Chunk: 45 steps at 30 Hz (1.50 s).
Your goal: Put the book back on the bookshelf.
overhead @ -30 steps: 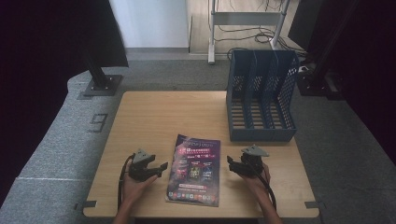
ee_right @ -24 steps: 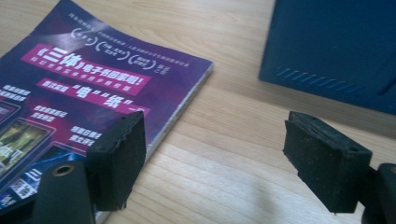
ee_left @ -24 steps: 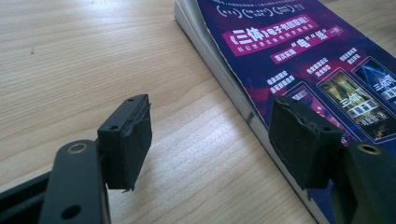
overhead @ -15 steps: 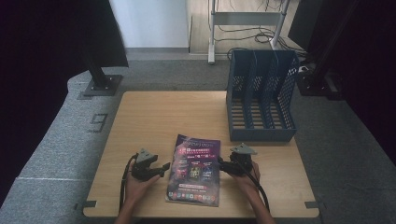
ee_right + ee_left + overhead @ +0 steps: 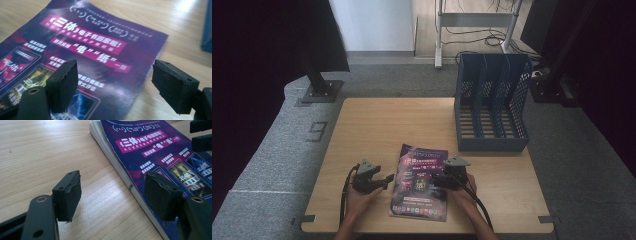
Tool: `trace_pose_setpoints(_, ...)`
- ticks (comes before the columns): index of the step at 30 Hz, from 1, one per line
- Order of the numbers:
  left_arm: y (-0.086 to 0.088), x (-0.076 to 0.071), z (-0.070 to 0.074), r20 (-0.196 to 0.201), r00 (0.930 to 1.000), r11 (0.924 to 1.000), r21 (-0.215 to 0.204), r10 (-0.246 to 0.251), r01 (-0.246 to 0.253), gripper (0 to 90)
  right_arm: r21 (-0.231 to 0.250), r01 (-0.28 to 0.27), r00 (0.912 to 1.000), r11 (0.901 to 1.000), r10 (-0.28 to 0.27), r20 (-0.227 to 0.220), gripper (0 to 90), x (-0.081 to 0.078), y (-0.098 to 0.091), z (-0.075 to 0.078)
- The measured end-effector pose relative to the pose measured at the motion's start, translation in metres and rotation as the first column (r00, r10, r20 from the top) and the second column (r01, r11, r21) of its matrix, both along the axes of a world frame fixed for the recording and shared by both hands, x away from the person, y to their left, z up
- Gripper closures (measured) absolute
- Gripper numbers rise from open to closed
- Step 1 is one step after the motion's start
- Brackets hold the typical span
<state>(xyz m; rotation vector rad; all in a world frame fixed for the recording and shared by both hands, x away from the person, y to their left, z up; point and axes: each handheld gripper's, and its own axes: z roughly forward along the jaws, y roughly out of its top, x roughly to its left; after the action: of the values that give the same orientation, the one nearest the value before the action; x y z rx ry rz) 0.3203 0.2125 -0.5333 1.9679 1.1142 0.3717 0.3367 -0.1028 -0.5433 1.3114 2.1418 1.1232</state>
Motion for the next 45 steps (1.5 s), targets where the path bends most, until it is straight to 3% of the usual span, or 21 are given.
trace_pose_setpoints(12, -0.002, 0.002, 0.0, -0.001, 1.0, 1.0, 0.002, -0.003, 0.003, 30.5, -0.019, -0.016, 0.9999, 0.9997, 0.016, -0.005, 20.0, -0.001, 0.007, -0.005)
trace_pose_setpoints(19, -0.004, 0.004, 0.0, 0.001, 1.0, 1.0, 0.004, -0.007, 0.007, 30.4, -0.037, 0.006, 0.9999, 0.9993, -0.006, -0.015, 18.9, -0.001, 0.006, -0.006)
trace_pose_setpoints(21, -0.005, 0.004, 0.0, 0.001, 0.9999, 0.9999, 0.005, -0.01, 0.01, 30.3, -0.005, 0.012, 0.9992, 0.9999, -0.012, -0.039, 18.6, 0.001, 0.003, -0.009)
trace_pose_setpoints(25, -0.01, 0.005, 0.001, -0.002, 0.9998, 0.9998, 0.007, -0.02, 0.02, 30.1, -0.006, 0.01, 0.9992, 0.9999, -0.01, -0.038, 18.7, 0.001, 0.003, -0.009)
trace_pose_setpoints(29, -0.018, 0.007, 0.002, -0.003, 0.9996, 0.9995, 0.017, -0.026, 0.026, 29.8, 0.013, 0.016, 0.9979, 0.9998, -0.015, -0.063, 18.8, 0.002, 0.001, -0.01)
trace_pose_setpoints(41, -0.042, 0.027, -0.005, -0.059, 0.9979, 0.9979, 0.057, -0.028, 0.031, 28.3, 0.006, 0.013, 0.9986, 0.9999, -0.013, -0.051, 19.3, 0.001, 0.001, -0.01)
trace_pose_setpoints(45, -0.045, 0.027, -0.008, -0.07, 0.997, 0.9981, 0.048, -0.034, 0.038, 28.1, 0.002, 0.014, 0.9987, 0.9999, -0.014, -0.048, 19.5, 0.0, 0.001, -0.01)
